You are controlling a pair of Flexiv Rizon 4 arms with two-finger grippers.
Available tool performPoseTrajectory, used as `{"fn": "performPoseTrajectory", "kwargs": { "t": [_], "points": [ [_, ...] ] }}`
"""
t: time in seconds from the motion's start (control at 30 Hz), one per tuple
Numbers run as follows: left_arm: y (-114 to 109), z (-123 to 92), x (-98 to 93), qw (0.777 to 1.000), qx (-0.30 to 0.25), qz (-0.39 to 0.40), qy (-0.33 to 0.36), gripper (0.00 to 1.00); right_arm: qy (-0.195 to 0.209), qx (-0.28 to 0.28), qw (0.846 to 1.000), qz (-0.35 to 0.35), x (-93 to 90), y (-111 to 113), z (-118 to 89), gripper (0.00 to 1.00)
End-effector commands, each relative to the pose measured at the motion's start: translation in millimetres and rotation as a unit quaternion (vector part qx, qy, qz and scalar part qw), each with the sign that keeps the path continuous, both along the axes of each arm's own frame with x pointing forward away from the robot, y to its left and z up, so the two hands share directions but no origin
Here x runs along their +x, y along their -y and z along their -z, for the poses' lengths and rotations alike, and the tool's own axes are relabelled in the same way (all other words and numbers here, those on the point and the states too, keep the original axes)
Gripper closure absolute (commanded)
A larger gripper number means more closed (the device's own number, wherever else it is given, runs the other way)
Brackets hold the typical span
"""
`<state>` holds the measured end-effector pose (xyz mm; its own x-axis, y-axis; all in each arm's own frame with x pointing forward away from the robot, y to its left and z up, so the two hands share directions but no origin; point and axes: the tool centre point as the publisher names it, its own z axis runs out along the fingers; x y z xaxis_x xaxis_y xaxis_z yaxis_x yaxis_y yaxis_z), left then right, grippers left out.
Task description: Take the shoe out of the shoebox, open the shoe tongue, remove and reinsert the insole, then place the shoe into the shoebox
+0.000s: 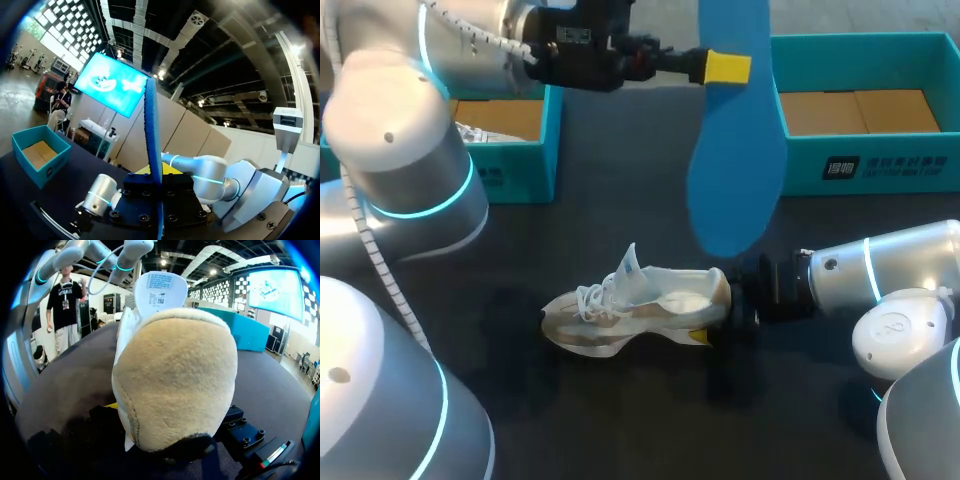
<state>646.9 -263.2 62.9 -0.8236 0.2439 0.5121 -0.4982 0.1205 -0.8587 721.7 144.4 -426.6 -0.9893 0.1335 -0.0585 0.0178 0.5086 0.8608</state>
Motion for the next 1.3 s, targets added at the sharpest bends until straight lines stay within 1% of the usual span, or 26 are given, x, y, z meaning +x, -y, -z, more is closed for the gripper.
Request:
{"fn": "performPoseTrajectory", "kwargs": {
  "t": [0.03, 0.2, 0.33, 0.5, 0.6, 0.77, 1.0, 1.3],
  "points": [
    [-7.4, -7.1, -0.2, 1.0, 0.022, 0.013, -0.009, 1.0, 0.0, -0.003, 1.0, 0.001, -0.3, -4.9, 6.1, 1.0],
    [-9.5, -18.1, -7.7, 0.999, 0.027, 0.012, -0.015, 1.0, 0.0, -0.003, 1.0, 0.001, -0.3, -4.9, 6.1, 1.0],
    [-7.6, -23.4, -15.3, 0.999, 0.026, 0.013, -0.045, 1.0, 0.0, -0.003, 1.0, 0.001, -0.3, -4.9, 6.1, 1.0],
    [-5.4, -20.3, -26.3, 0.996, 0.045, 0.016, -0.069, 1.0, 0.0, -0.003, 1.0, 0.001, -0.3, -4.9, 6.1, 1.0],
    [-6.5, -19.9, -31.1, 0.995, 0.042, 0.013, -0.085, 1.0, 0.0, -0.003, 1.0, 0.001, -0.3, -4.9, 6.1, 1.0],
    [-9.5, -21.2, -36.2, 0.995, 0.03, 0.007, -0.093, 1.0, 0.0, -0.003, 1.0, 0.001, -0.3, -4.9, 6.1, 1.0],
    [-7.1, -19.1, -46.9, 0.994, 0.032, 0.015, -0.107, 1.0, 0.0, -0.003, 1.0, 0.001, -0.3, -4.9, 6.1, 1.0],
    [-8.4, -15.6, -55.1, 0.993, 0.029, 0.009, -0.114, 1.0, 0.0, -0.003, 1.0, 0.001, -0.3, -4.9, 6.1, 1.0]
  ]
}}
